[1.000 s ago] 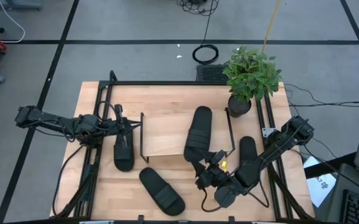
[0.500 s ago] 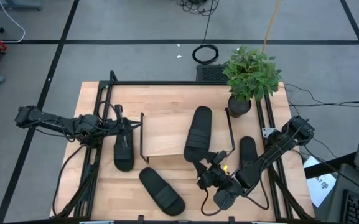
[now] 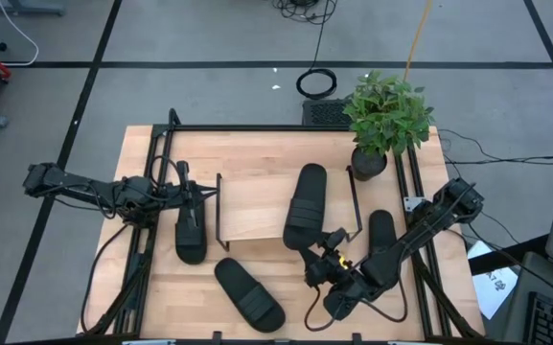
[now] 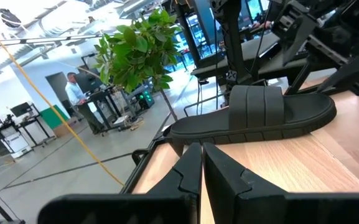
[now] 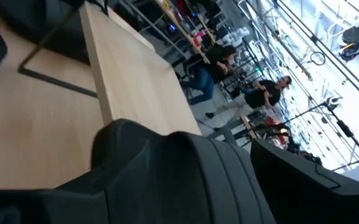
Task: Pick and place slides into the shelf
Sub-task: Put the bottom left black slide on the shelf, then adjust the shelf
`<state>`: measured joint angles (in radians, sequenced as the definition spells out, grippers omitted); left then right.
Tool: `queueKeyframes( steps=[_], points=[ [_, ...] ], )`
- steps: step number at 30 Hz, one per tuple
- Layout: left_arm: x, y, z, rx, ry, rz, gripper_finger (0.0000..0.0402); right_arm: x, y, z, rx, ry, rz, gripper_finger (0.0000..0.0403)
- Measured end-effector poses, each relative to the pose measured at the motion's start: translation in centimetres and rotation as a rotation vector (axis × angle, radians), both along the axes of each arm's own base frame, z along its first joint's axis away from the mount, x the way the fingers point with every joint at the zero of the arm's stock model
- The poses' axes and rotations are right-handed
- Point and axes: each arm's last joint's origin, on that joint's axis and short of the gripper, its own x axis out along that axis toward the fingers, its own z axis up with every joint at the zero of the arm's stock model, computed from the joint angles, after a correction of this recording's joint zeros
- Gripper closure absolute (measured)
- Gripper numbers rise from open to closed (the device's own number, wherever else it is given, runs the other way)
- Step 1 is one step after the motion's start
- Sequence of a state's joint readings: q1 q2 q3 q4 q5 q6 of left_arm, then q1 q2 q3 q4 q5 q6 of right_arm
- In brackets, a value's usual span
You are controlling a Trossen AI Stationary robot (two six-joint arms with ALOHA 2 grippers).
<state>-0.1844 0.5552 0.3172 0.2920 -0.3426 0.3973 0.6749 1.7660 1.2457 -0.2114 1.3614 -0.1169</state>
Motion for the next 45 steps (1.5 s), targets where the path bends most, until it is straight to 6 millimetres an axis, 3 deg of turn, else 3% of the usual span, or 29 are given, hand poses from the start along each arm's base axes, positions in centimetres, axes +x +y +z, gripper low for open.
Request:
queueKeyframes(
  steps=[18,23,31,41,45],
  points=[
    [0.0,0.0,0.0,-0.003,-0.001,-0.001,0.0380,1.2,-2.7,-0.2,-0.087,0.069,-0.092,0.0138],
    [0.0,0.0,0.0,-0.002,-0.001,-0.001,0.0380,1.2,-2.7,-0.2,-0.078,0.063,-0.094,0.0196],
    [0.0,0.0,0.0,-0.002,-0.001,-0.001,0.0380,1.2,-2.5,-0.4,-0.037,0.090,-0.046,0.0385],
    [0.0,0.0,0.0,0.000,0.000,-0.003,0.0380,0.9,-1.8,-0.2,-0.049,0.083,-0.028,0.0398],
    [0.0,0.0,0.0,0.000,0.000,-0.005,0.0380,0.6,-0.8,0.8,-0.050,0.057,0.012,0.0397]
  ],
)
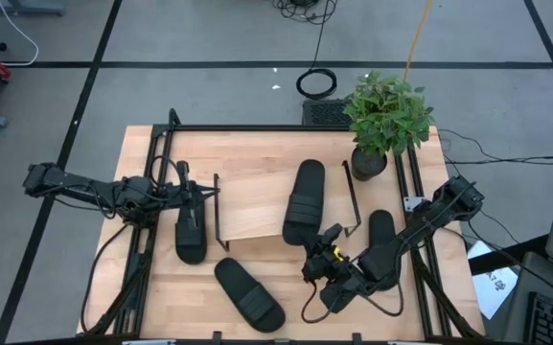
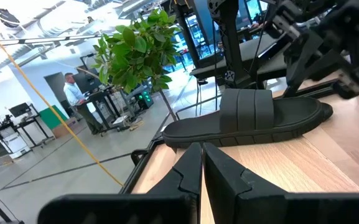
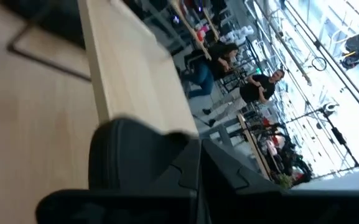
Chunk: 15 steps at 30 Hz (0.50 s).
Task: Pick and place slides into the shelf
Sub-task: Adjust the shelf
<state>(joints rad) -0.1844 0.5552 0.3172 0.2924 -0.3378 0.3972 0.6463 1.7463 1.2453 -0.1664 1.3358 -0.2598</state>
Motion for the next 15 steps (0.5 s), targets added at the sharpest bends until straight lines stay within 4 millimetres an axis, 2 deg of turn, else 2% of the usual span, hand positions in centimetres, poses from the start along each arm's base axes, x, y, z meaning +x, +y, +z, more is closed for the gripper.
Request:
queueKeyframes(
  steps=[5,10,15],
  points=[
    [0.0,0.0,0.0,0.001,0.000,0.000,0.0380,-1.7,1.5,4.3,0.141,-0.188,0.075,0.0397],
    [0.0,0.0,0.0,0.016,0.001,0.001,0.0380,-6.5,1.5,9.5,0.287,-0.301,0.174,0.0397],
    [0.0,0.0,0.0,-0.012,-0.002,-0.001,0.0380,-10.5,0.3,12.7,0.500,-0.293,0.379,0.0396]
  ],
)
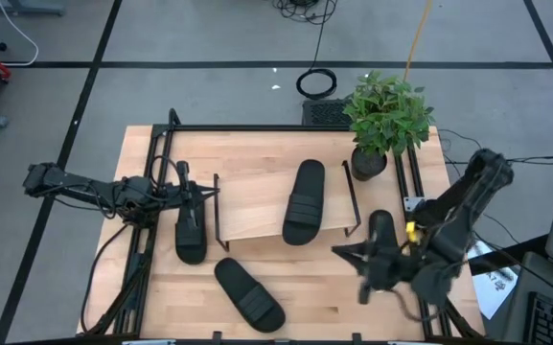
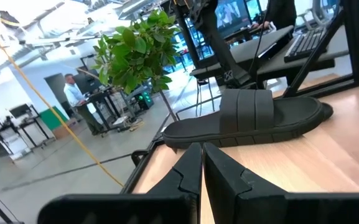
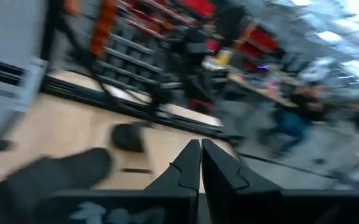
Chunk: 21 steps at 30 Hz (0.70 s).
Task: Pick and place slides into the shelf
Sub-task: Adjust the shelf
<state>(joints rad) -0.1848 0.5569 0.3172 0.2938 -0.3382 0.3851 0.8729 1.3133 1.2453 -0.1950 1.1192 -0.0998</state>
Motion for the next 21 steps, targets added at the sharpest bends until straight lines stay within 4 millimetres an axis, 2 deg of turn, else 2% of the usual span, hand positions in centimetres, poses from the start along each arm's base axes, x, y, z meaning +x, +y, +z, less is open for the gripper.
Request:
queueKeyframes(
  steps=[5,9,15,19,21],
  points=[
    [0.4,-0.1,-0.3,-0.044,0.012,-0.002,0.0380,-2.3,-1.5,0.7,0.084,0.075,0.119,0.0381],
    [1.2,-0.3,-0.7,-0.038,0.040,-0.016,0.0380,-3.1,-2.7,0.9,0.063,0.053,0.001,0.0358],
    [3.4,-1.1,0.2,-0.062,0.091,-0.084,0.0380,-4.4,-4.4,1.0,0.073,0.061,-0.071,0.0283],
    [4.7,-1.5,0.5,-0.049,0.127,-0.056,0.0380,-5.0,-5.4,0.1,0.042,0.072,-0.169,0.0224],
    [5.0,-1.7,0.5,-0.031,0.139,-0.028,0.0380,-5.4,-5.9,-0.4,0.049,0.077,-0.209,0.0208]
  ],
)
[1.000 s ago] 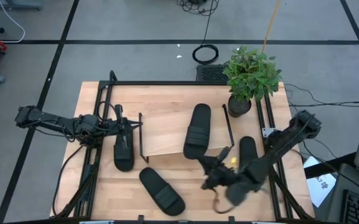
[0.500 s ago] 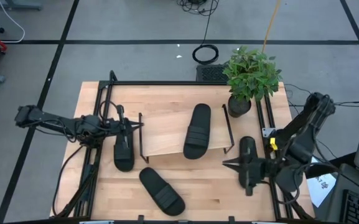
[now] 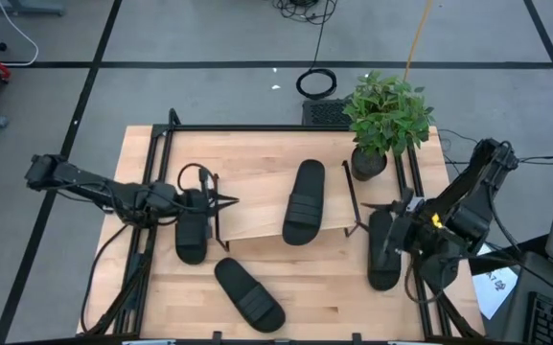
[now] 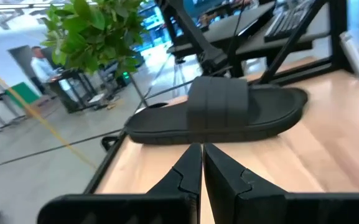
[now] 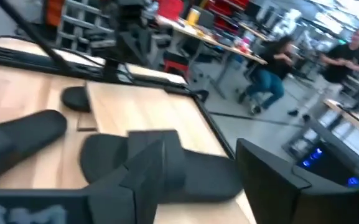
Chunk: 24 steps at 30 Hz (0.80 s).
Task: Pick and place slides into the shelf
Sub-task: Adjust the shelf
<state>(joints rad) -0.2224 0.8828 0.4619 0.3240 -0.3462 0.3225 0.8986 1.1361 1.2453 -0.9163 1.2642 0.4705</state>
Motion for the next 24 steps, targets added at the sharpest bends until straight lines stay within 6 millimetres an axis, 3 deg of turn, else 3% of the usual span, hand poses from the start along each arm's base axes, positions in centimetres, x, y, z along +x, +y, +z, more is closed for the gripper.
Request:
queueKeyframes(
  steps=[4,11,20,24],
  points=[
    [0.0,-0.2,0.1,0.030,-0.007,0.073,0.0380,-1.1,-1.3,-1.4,0.035,0.138,-0.024,0.0234],
    [-0.2,-0.7,0.3,0.059,-0.014,0.127,0.0380,-2.5,-2.8,-3.7,0.212,0.351,-0.207,0.0390],
    [-0.3,-0.8,0.4,0.075,-0.020,0.124,0.0380,-3.2,-4.2,-9.2,0.261,0.444,-0.414,0.0400],
    [-0.3,-0.8,0.4,0.075,-0.020,0.124,0.0380,-3.2,-4.4,-11.2,0.259,0.439,-0.420,0.0402]
  ],
)
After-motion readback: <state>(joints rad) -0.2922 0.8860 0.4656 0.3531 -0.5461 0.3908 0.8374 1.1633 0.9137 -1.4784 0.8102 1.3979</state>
